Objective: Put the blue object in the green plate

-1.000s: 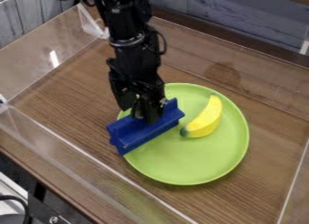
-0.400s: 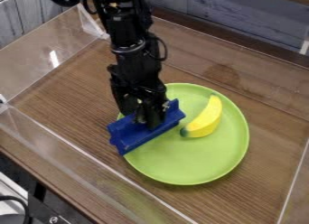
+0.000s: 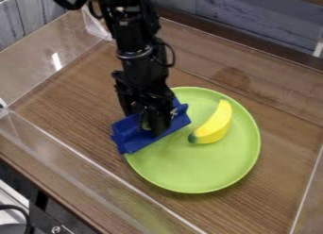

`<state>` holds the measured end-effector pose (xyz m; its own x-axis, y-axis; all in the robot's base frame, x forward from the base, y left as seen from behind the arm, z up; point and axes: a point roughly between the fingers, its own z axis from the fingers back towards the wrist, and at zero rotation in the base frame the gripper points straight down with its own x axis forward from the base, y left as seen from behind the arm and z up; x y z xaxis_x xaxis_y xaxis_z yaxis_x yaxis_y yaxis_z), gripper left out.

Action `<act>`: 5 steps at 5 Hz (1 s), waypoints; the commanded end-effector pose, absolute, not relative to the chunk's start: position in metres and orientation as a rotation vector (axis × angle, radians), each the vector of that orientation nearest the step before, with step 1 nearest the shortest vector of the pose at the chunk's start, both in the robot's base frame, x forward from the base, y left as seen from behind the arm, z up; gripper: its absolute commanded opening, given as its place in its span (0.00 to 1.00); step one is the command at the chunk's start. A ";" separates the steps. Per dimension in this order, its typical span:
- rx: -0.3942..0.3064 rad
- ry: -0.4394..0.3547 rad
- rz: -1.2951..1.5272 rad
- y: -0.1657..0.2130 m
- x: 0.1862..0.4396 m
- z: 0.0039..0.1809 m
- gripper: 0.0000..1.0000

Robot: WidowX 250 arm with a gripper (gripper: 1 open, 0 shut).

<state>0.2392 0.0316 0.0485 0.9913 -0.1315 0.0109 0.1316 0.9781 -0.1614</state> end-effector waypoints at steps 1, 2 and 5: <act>-0.142 -0.013 -0.128 0.033 0.244 0.056 0.00; -0.130 -0.007 -0.121 0.034 0.246 0.058 1.00; -0.124 -0.011 -0.095 0.034 0.247 0.064 0.00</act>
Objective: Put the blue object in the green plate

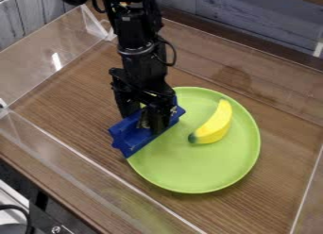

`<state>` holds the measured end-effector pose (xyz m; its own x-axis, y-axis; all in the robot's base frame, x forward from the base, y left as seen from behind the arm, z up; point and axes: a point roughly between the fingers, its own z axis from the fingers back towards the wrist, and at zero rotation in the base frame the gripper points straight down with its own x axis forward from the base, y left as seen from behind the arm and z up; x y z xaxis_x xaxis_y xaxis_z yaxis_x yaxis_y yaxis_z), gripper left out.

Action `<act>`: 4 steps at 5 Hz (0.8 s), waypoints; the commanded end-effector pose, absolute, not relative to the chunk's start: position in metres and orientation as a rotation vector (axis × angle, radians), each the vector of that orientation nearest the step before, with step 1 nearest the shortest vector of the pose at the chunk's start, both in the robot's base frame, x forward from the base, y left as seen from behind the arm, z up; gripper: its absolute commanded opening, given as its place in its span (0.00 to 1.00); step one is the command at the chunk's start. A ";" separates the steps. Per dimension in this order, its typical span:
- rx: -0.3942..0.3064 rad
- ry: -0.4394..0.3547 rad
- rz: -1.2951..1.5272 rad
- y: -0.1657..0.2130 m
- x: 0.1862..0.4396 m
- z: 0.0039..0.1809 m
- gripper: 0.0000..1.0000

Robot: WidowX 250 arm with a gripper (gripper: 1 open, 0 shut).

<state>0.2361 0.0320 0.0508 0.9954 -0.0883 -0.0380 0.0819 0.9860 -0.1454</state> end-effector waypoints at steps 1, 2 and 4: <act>-0.123 -0.013 -0.089 0.034 0.247 0.065 0.00; -0.122 -0.014 -0.083 0.035 0.247 0.066 0.00; -0.123 -0.020 -0.071 0.034 0.247 0.068 0.00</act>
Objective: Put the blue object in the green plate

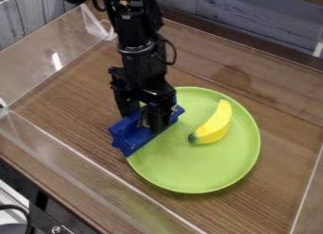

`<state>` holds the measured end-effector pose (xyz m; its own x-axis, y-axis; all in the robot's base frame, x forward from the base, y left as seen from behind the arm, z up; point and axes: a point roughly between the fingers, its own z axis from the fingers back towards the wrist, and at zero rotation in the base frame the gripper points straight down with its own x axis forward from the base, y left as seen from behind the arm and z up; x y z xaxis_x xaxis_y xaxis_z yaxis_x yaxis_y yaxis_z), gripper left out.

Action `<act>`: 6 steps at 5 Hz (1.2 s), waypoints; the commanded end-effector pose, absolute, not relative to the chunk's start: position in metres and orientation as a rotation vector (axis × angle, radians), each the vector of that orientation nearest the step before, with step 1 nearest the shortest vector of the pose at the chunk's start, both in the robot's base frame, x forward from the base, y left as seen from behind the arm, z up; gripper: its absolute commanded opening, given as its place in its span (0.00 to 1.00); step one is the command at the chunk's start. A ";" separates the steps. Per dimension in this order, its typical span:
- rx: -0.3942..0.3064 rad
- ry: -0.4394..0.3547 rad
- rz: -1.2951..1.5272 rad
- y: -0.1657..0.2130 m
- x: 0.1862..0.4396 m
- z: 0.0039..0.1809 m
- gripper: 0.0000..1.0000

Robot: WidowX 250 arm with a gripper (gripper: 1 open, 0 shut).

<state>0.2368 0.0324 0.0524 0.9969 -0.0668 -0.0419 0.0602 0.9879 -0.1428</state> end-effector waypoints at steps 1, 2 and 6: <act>-0.121 -0.020 -0.075 0.034 0.248 0.067 0.00; -0.119 -0.020 -0.078 0.034 0.248 0.065 0.00; -0.112 -0.020 -0.093 0.033 0.251 0.059 0.00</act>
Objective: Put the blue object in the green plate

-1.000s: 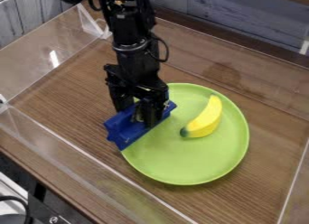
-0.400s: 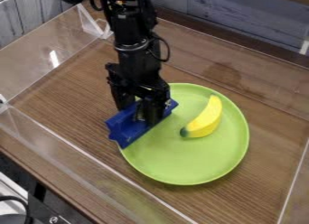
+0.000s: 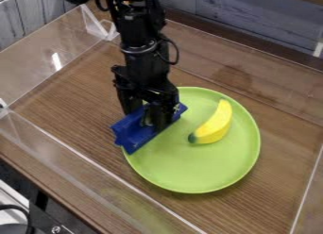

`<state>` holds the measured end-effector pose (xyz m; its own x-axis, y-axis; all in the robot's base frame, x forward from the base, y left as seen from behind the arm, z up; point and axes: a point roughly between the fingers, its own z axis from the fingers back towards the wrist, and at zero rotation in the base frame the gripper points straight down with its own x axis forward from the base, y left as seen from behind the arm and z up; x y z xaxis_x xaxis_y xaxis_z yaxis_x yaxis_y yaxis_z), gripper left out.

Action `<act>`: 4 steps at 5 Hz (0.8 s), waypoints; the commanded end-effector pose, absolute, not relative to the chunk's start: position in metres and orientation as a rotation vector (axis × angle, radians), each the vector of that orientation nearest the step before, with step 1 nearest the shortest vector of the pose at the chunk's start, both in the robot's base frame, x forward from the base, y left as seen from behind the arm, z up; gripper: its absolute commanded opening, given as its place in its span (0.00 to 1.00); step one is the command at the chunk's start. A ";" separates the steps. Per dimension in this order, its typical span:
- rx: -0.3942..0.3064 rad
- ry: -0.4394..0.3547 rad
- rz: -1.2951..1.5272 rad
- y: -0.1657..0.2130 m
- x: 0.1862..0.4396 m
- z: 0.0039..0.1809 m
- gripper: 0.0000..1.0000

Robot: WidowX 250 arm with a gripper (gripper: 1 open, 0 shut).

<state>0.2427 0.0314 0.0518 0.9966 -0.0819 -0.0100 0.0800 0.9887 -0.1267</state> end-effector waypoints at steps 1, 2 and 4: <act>-0.110 -0.019 -0.097 0.033 0.251 0.058 0.00; -0.108 -0.019 -0.101 0.033 0.252 0.057 0.00; -0.104 -0.018 -0.110 0.033 0.253 0.055 0.00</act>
<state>0.2463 0.0314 0.0494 0.9948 -0.1013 -0.0024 0.1004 0.9880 -0.1171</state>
